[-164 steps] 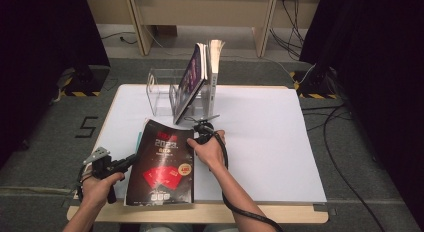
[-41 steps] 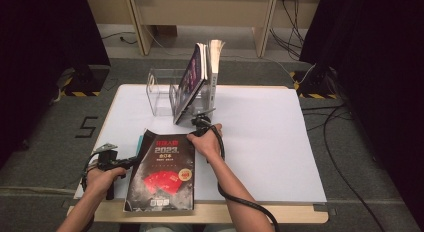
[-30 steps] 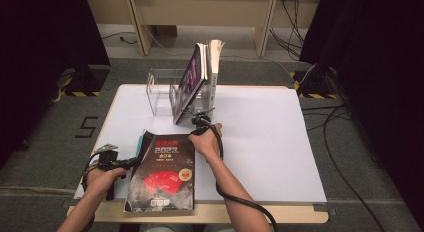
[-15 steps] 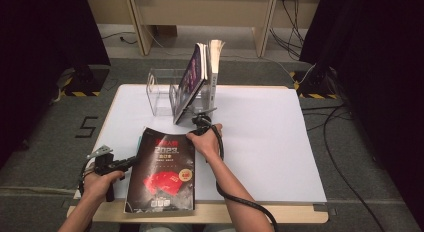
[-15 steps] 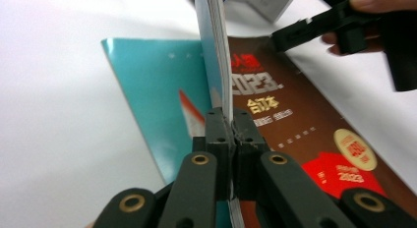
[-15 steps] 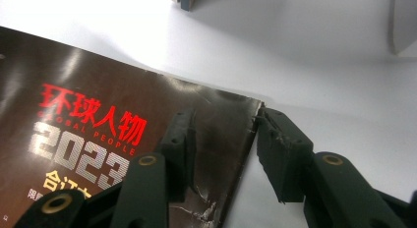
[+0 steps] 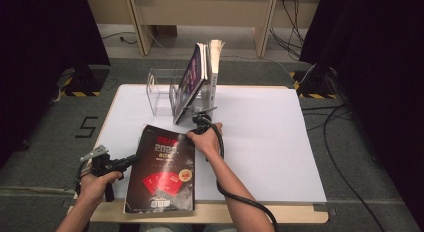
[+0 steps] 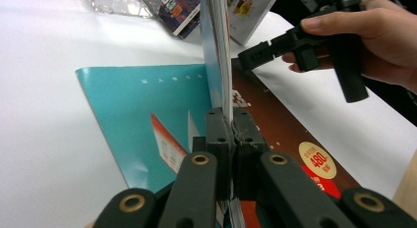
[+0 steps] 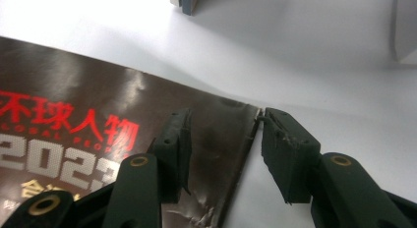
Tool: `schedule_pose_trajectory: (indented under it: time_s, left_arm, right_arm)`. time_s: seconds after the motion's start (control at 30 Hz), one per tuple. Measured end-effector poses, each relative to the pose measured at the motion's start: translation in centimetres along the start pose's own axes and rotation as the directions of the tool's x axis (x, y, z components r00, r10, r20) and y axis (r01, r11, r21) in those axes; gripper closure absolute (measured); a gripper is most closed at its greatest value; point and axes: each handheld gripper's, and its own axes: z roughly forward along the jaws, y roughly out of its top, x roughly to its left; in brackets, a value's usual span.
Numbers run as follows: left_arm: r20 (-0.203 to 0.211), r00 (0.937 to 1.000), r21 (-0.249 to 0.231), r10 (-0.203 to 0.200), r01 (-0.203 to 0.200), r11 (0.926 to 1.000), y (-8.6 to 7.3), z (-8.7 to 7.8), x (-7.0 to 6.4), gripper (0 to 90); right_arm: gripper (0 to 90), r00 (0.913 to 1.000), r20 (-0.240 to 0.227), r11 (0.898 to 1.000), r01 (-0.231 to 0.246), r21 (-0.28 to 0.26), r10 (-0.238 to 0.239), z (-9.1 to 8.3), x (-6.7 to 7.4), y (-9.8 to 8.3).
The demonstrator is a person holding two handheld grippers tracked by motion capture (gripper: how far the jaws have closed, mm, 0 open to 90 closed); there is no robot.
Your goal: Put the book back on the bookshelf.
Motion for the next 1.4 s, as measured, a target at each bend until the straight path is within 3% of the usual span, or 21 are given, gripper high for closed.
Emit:
schedule_pose_trajectory:
  time_s: [0.27, 0.37, 0.47, 0.6, 0.77, 1.0, 1.13, 1.4]
  left_arm:
    - [0.030, 0.9995, -0.016, -0.007, 0.008, 0.9998, -0.3, -0.2, 0.2, 87.5]
    - [0.035, 0.9994, -0.014, -0.005, 0.006, 0.9999, -0.3, -0.1, 0.1, 87.4]
    - [0.030, 0.9995, -0.009, -0.006, 0.006, 0.9999, -0.3, -0.1, 0.2, 87.4]
    - [0.023, 0.9996, 0.003, -0.016, 0.016, 0.9999, -0.5, 0.1, 0.5, 87.4]
    - [-0.006, 0.9996, 0.035, -0.027, 0.027, 0.9990, -0.7, 0.4, 0.9, 87.4]
    - [-0.009, 0.9996, 0.040, -0.027, 0.027, 0.9988, -0.8, 0.4, 1.1, 87.4]
    - [-0.017, 0.9995, 0.048, -0.025, 0.026, 0.9985, -0.9, 0.5, 1.1, 87.4]
    - [-0.032, 0.9990, 0.073, -0.030, 0.032, 0.9968, -1.1, 0.7, 1.5, 87.4]
  right_arm:
    - [52.5, 0.9997, -0.009, 1.000, 0.023, -0.009, -0.023, 0.2, 0.1, 0.1]
    - [55.1, 0.9976, -0.004, 0.998, 0.069, -0.012, -0.069, 0.3, -0.1, 0.2]
    - [61.3, 0.9979, -0.001, 0.998, 0.065, -0.001, -0.065, 0.3, -0.2, 0.3]
    - [63.7, 0.9948, 0.015, 0.995, 0.100, -0.001, -0.100, 0.3, -0.1, 0.3]
    - [62.4, 0.9952, 0.015, 0.995, 0.096, 0.012, -0.097, 0.4, 0.0, 0.5]
    - [60.0, 0.9961, 0.019, 0.996, 0.086, 0.004, -0.086, 0.5, 0.2, 0.4]
    - [63.5, 0.9917, 0.050, 0.993, 0.119, -0.007, -0.118, 0.6, 0.4, 0.3]
    - [71.7, 0.9943, 0.064, 0.996, 0.083, 0.036, -0.085, 0.5, 0.4, 0.8]
